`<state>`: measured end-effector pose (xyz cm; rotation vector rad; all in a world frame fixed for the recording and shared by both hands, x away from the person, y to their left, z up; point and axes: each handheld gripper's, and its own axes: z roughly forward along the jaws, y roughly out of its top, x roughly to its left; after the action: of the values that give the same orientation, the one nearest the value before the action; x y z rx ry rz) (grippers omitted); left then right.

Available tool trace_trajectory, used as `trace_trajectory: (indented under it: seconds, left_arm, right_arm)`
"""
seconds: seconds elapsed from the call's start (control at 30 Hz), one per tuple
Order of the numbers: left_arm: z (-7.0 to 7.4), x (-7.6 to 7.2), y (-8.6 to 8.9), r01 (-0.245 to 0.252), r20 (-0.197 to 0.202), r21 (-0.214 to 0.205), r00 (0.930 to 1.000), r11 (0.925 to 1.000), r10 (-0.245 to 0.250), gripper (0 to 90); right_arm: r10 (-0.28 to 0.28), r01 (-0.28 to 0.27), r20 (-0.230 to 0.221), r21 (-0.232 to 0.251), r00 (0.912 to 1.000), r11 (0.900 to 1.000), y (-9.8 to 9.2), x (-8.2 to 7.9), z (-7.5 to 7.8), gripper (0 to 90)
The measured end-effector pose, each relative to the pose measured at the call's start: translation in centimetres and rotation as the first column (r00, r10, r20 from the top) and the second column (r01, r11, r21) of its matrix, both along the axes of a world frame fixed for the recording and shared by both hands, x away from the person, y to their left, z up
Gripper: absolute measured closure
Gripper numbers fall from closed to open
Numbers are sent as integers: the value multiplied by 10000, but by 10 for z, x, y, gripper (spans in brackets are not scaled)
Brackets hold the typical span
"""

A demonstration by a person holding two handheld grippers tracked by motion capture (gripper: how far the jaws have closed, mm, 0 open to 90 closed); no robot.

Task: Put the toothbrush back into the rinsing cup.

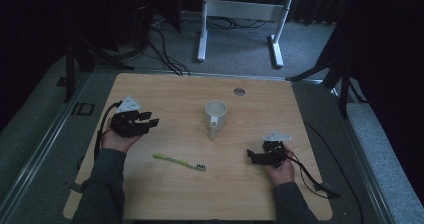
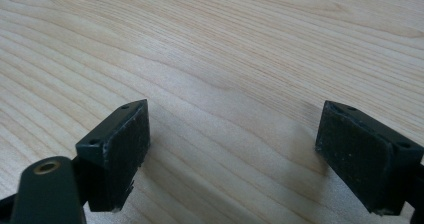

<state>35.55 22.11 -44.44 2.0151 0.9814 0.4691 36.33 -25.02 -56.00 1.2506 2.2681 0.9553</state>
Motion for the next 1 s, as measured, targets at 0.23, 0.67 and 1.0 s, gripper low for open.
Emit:
trace_trajectory:
  seconds: [0.23, 0.67, 1.0]
  left_arm:
    - [-2, 1, -8, 254, -28, 208, 9997, 9995, -254, 575]
    - [-10, 5, -22, 739, -368, 782, 9968, 9942, -712, 560]
    - [-17, 7, -32, 1168, -674, 1183, 9917, 9861, -1093, 562]
  right_arm:
    - [-3, 3, -2, 2, 10000, 10000, 0, 0, 0, 138]
    - [0, 0, 0, 2, 10000, 10000, 0, 0, 0, 138]
    - [-2, 2, 0, 7, 10000, 10000, 0, 0, 0, 138]
